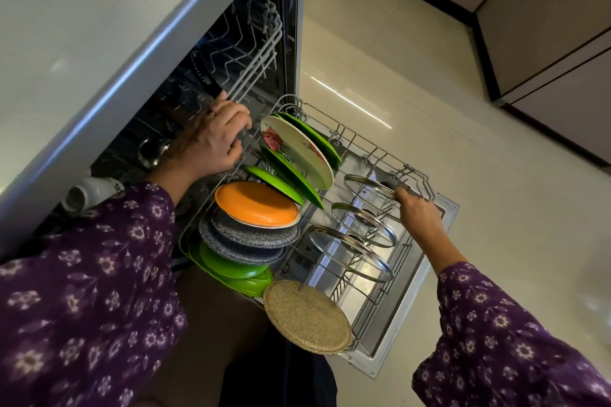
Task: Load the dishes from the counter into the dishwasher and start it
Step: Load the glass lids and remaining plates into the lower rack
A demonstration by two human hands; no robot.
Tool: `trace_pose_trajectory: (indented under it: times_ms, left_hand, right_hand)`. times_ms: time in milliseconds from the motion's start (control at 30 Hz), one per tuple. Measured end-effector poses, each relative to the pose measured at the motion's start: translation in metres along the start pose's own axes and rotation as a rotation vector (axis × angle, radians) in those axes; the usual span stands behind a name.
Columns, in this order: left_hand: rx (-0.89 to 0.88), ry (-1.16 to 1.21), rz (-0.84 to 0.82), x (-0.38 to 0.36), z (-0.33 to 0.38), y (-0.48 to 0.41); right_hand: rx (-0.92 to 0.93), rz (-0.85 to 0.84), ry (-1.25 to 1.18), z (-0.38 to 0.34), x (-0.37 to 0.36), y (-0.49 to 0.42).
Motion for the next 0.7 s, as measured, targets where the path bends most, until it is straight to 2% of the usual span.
trace_pose_trajectory:
  times_ms: [233, 367, 500, 700]
  left_hand:
    - [-0.010, -0.016, 0.004, 0.000, 0.000, -0.001]
    - [-0.013, -0.012, 0.016, 0.000, -0.002, -0.001]
    - [-0.023, -0.025, 0.000, -0.003, -0.001, -0.001]
    - [0.005, -0.031, -0.034, 0.007, 0.003, 0.000]
  right_hand:
    - [-0.025, 0.030, -0.078, 0.005, -0.003, -0.014]
    - [-0.127, -0.041, -0.189, 0.020, -0.009, -0.016]
    - [-0.150, -0.103, -0.293, 0.019, -0.014, -0.016]
    - [-0.179, 0.007, -0.317, -0.003, -0.004, 0.013]
Point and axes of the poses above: each hand's wrist, its own y-axis away from the middle knuckle, its own x-axis out of the back of the hand, z = x × y, the point moved 6 cm from there along -y, towards the middle knuckle, and after that the axes turned 14 degrees about -z, right-handed, at the moved point
